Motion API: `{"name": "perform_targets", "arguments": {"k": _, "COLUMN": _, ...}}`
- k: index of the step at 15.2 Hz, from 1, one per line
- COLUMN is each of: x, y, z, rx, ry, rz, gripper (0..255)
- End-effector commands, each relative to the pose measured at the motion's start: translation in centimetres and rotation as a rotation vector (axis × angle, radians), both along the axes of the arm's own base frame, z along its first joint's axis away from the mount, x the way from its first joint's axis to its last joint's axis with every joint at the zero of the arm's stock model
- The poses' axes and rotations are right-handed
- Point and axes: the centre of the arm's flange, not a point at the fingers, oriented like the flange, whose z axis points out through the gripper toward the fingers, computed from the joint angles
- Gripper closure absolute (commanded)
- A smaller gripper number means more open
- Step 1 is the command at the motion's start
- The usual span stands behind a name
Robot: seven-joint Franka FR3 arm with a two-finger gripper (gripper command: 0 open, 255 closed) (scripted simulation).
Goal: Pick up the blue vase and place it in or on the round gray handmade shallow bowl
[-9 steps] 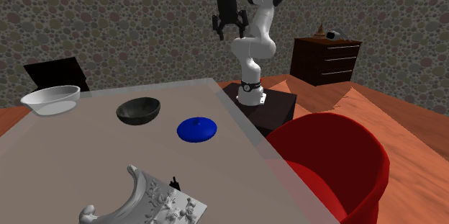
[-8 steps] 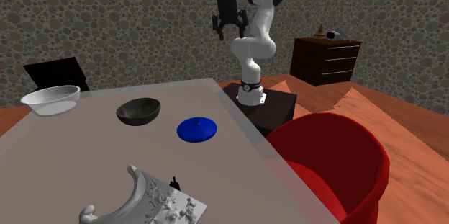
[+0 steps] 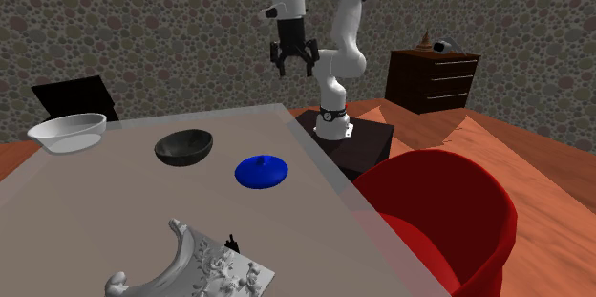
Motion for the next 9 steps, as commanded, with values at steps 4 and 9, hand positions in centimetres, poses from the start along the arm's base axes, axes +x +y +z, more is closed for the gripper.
{"name": "perform_targets", "arguments": {"k": 4, "x": 4.5, "y": 0.5, "z": -4.5, "rx": -0.044, "ry": -0.008, "rz": 0.014, "gripper": 0}}
{"name": "perform_targets", "arguments": {"k": 9, "x": 9.2, "y": 0.7, "z": -9.0, "rx": -0.088, "ry": -0.014, "rz": 0.027, "gripper": 0}}
